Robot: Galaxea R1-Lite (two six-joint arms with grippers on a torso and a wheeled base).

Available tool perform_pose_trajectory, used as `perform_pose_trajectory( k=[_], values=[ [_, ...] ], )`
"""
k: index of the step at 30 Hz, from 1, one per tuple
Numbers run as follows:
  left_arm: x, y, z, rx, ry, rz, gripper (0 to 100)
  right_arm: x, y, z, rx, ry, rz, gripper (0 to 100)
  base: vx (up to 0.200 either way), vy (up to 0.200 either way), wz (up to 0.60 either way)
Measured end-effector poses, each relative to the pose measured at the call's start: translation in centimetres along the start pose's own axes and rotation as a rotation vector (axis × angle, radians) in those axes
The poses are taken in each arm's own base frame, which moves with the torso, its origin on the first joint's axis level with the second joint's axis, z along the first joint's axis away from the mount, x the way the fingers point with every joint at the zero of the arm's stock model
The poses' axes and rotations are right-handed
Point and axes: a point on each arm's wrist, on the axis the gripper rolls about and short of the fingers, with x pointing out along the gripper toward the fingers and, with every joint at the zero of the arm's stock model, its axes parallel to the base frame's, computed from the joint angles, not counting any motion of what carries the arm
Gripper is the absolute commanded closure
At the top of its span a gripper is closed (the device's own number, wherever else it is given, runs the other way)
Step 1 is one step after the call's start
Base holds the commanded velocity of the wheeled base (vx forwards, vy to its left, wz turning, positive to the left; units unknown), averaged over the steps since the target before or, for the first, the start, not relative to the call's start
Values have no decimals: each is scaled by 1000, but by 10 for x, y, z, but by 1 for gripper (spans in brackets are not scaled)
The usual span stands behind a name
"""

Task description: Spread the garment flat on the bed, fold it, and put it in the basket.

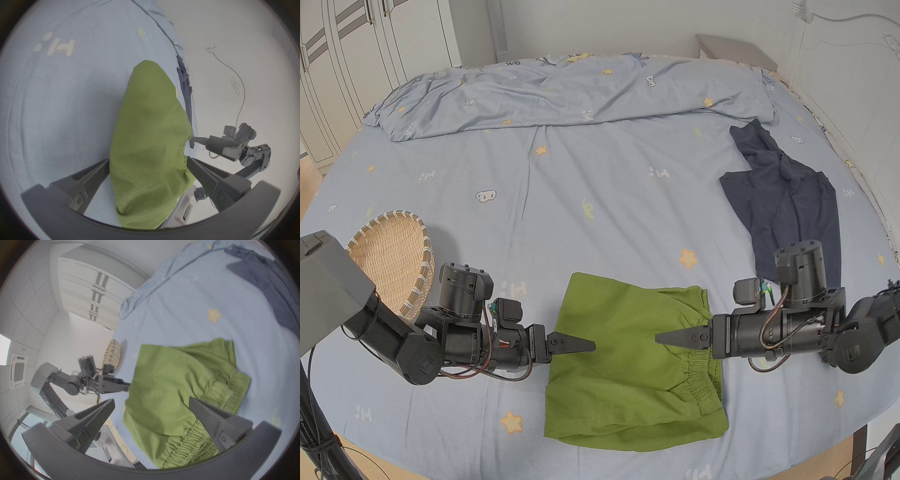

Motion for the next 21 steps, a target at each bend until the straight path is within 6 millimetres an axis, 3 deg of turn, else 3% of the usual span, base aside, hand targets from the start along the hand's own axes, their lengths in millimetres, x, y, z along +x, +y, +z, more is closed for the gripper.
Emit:
perform_pose_trajectory(
  k=[10, 21],
  values=[
    [16, -4, -13, 1, -15, -68, 0, -55, 9, 24, -2, -164, -6, 0, 0, 0, 0],
    [36, 5, -19, 17, -12, -140, 0, -86, 15, 32, -10, -246, -16, 0, 0, 0, 0]
  ],
)
